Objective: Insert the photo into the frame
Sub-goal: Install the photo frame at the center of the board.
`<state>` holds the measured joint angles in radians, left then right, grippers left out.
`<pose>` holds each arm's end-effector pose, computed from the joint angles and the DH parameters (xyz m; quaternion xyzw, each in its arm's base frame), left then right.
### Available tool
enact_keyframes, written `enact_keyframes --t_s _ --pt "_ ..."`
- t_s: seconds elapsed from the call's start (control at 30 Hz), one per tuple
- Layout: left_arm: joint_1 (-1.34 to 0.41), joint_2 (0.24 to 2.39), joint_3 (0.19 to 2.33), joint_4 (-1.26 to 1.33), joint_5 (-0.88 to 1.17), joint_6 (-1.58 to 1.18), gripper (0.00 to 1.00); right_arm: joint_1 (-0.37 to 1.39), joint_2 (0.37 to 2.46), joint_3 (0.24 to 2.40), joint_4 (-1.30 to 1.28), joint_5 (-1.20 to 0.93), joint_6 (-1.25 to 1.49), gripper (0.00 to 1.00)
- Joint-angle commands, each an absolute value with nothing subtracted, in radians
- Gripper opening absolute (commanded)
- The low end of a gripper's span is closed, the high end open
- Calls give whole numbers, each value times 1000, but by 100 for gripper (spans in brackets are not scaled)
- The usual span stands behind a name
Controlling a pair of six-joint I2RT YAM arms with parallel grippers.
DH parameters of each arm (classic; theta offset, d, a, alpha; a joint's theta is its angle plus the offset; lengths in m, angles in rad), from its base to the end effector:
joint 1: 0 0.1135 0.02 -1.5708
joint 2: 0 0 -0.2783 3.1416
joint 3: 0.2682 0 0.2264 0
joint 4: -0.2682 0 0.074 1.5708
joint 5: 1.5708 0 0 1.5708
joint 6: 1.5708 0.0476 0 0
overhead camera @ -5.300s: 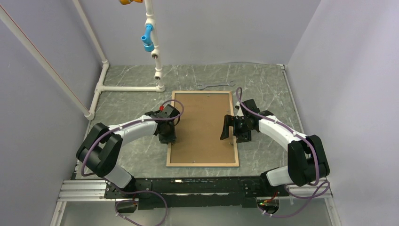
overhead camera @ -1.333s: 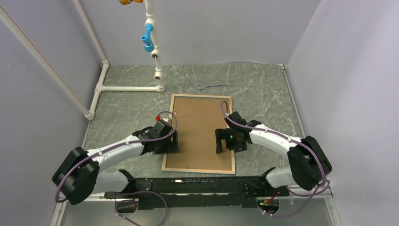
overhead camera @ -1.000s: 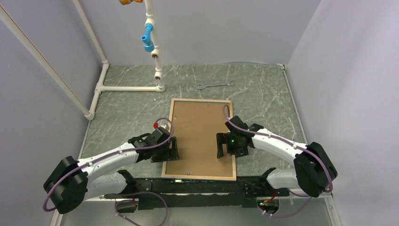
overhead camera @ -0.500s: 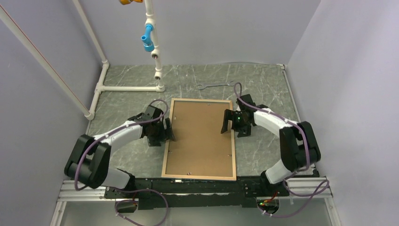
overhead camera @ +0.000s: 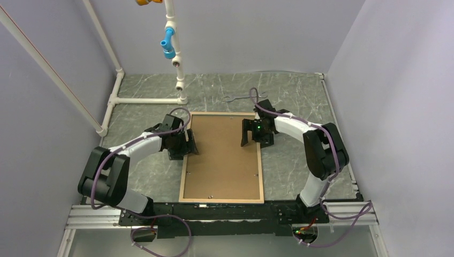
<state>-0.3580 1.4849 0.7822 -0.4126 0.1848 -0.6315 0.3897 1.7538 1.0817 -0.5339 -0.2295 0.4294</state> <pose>0.2354 -0.0974 0.1870 -0.1116 0.9638 -0.1859 0.1552 0.2935 0.1323 0.1857 -0.0014 0.9772 0.1750 0.1205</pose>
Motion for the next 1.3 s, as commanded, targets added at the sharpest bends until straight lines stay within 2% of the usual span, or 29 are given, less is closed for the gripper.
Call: enact_keyframes --t_s 0.0,0.17,0.47,0.63,0.83,0.97,1.1,1.27 --pt "-357 1377 718 -376 226 -657 80 479 1778 1152 -548 -205 431 100" --pt "-358 1318 697 -431 165 -673 82 500 1772 1151 -565 -128 450 100" --pt "-357 1245 662 -485 104 -678 82 493 1846 1280 -636 41 415 100" --pt "-357 1253 650 -480 103 -672 82 465 1892 1324 -636 47 399 99" --pt "-357 1276 642 -453 125 -670 81 424 1951 1360 -636 30 369 88" --pt "-357 1290 641 -446 127 -667 80 418 1975 1372 -647 18 357 69" --pt "-357 1294 640 -444 126 -665 80 419 1976 1354 -641 8 352 59" --pt "-357 1303 640 -438 131 -665 79 420 1952 1327 -641 5 353 57"
